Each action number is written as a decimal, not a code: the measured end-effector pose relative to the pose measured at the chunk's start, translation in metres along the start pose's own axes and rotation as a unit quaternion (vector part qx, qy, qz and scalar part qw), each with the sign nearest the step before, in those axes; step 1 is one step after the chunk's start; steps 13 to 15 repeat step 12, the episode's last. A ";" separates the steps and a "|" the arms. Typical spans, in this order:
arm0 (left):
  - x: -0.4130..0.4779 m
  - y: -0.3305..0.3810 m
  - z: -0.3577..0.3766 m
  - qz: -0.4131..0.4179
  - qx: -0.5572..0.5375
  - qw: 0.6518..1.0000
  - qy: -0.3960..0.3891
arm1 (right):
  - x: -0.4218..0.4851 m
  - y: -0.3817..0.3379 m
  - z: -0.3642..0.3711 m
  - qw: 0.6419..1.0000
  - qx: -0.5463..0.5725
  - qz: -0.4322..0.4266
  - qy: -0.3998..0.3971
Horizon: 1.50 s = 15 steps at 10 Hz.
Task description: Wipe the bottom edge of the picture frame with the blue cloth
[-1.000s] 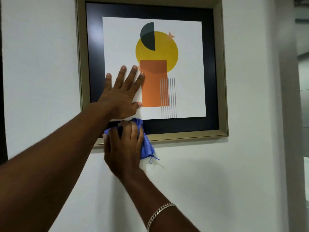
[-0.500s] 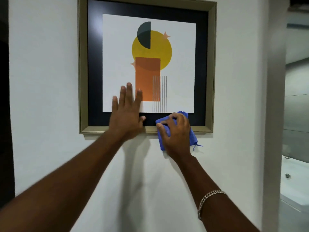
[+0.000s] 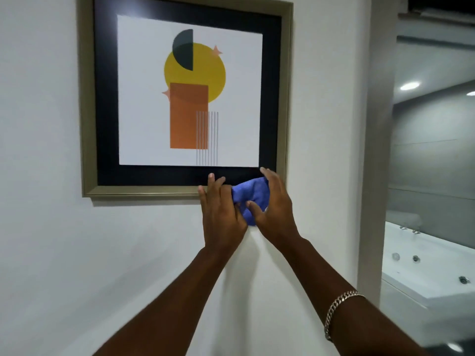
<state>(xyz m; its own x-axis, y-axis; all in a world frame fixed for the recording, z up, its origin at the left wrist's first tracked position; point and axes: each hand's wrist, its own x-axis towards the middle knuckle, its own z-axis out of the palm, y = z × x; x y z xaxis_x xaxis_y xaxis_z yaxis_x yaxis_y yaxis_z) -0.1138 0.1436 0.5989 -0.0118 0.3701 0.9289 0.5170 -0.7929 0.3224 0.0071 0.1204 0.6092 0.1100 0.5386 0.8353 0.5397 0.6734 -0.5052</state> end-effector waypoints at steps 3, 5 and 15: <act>-0.105 0.028 0.061 -0.070 -0.210 0.975 -0.019 | -0.104 0.069 -0.057 0.984 0.088 0.124 0.090; -0.227 0.033 0.124 -0.259 -0.240 0.929 -0.109 | -0.217 0.150 -0.079 0.954 0.043 0.291 0.057; -0.573 -0.052 0.174 -0.633 -0.087 0.668 -0.382 | -0.575 0.331 -0.058 0.662 -0.226 0.658 -0.279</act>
